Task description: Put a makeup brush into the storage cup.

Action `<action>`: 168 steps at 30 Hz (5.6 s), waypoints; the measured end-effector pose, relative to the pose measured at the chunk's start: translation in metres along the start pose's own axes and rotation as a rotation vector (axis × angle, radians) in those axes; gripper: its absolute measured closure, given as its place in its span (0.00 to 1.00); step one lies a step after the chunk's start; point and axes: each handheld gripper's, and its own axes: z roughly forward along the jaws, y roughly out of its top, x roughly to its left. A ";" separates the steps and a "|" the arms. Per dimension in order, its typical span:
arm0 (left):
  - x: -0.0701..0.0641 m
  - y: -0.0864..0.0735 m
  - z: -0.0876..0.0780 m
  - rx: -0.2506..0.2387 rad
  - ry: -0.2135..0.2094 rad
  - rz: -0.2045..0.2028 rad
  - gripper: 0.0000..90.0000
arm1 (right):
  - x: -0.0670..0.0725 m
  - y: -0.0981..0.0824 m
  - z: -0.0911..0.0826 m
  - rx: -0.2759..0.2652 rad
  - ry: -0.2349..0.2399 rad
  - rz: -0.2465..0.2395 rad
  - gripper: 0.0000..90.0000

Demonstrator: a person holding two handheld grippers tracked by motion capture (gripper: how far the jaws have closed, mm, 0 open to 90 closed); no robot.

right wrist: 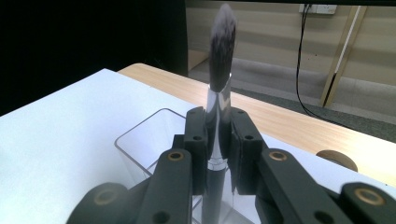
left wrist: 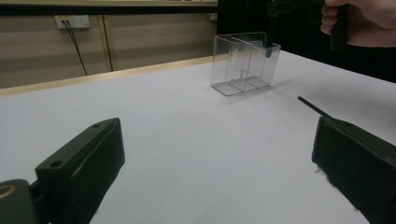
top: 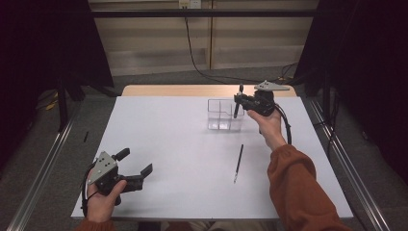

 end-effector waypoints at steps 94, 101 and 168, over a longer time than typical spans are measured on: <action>0.002 0.000 -0.003 -0.008 0.007 0.001 0.03 | 0.009 -0.044 -0.071 -0.028 -0.022 -0.001 0.01; 0.002 0.000 -0.005 -0.009 0.008 0.004 0.03 | 0.016 -0.047 -0.082 -0.040 -0.008 -0.022 0.01; 0.004 -0.004 -0.021 -0.019 0.059 -0.009 0.03 | 0.032 -0.119 -0.191 -0.098 -0.040 -0.027 0.01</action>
